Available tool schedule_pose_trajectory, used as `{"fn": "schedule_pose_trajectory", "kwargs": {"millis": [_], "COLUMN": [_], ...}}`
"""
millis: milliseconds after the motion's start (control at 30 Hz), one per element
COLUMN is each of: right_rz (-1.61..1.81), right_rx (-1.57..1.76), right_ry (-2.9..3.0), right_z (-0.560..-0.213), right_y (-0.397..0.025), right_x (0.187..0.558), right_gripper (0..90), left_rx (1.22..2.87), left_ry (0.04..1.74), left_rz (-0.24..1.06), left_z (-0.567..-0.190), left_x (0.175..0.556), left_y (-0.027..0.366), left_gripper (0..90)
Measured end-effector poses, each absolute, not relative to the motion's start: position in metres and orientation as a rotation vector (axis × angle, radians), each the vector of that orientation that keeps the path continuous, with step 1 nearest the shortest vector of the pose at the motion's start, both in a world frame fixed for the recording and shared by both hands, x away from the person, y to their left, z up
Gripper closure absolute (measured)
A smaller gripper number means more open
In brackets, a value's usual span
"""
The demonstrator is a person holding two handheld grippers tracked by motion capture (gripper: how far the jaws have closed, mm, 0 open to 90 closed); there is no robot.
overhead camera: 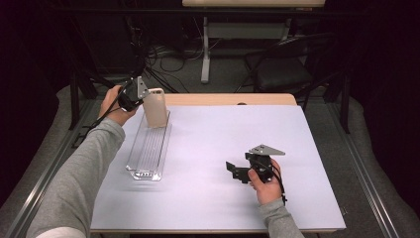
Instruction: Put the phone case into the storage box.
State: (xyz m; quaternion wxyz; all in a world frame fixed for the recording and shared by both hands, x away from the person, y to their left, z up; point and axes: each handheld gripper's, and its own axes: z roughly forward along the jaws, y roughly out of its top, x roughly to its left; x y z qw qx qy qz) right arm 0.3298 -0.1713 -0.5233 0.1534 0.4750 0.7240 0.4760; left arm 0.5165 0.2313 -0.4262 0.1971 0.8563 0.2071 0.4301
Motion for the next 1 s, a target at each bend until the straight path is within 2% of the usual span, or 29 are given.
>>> {"fn": "schedule_pose_trajectory", "kwargs": {"millis": [1000], "right_rz": [1.363], "right_rx": [1.359], "right_ry": [2.088], "right_z": [-0.5245], "right_y": [-0.1702], "right_x": [0.3302], "right_gripper": [14.5], "left_rx": [2.383], "left_ry": [0.516], "left_rz": [1.268], "left_z": [-0.4355], "left_x": [0.5104], "left_y": [0.2309], "left_gripper": [80.4]}}
